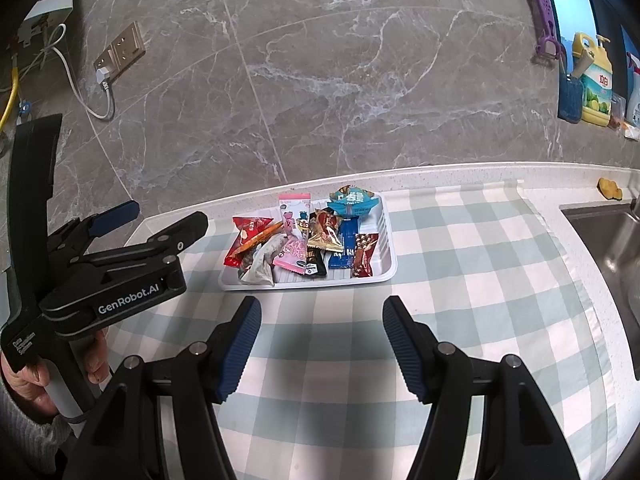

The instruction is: Organize snacks

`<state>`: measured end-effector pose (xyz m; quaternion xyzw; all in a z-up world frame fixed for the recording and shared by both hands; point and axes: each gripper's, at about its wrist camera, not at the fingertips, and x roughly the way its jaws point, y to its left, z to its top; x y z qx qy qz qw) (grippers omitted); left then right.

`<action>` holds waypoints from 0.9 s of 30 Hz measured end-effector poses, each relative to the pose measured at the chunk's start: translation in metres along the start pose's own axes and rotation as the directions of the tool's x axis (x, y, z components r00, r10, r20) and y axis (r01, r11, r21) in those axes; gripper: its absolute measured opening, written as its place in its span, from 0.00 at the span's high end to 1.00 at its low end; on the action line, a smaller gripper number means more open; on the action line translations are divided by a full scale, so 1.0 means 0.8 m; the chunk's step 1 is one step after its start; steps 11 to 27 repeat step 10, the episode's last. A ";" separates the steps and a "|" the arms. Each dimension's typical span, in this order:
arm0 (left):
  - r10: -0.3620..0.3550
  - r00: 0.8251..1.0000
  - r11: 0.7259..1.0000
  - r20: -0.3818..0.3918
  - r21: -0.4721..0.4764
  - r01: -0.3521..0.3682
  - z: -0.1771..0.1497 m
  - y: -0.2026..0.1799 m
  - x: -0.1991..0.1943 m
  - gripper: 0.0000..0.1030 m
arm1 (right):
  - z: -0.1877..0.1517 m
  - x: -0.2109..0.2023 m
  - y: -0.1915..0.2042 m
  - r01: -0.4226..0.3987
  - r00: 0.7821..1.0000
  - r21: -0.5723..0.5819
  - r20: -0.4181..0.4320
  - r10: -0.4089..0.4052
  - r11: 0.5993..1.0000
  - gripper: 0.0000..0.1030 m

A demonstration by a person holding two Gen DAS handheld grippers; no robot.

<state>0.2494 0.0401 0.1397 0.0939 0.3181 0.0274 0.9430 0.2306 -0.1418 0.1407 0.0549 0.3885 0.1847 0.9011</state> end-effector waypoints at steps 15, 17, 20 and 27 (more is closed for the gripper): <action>0.010 1.000 0.998 -0.005 -0.058 -0.010 -0.006 0.021 0.005 0.09 | -0.003 0.003 -0.004 0.008 1.000 0.014 -0.008 -0.008 1.000 0.36; 0.010 1.000 0.998 -0.005 -0.058 -0.010 -0.006 0.021 0.005 0.09 | -0.003 0.003 -0.004 0.008 1.000 0.014 -0.008 -0.008 1.000 0.36; 0.010 1.000 0.998 -0.005 -0.058 -0.010 -0.006 0.021 0.005 0.09 | -0.003 0.003 -0.004 0.008 1.000 0.014 -0.008 -0.008 1.000 0.36; 0.010 1.000 0.998 -0.005 -0.058 -0.010 -0.006 0.021 0.005 0.09 | -0.003 0.003 -0.004 0.008 1.000 0.014 -0.008 -0.008 1.000 0.36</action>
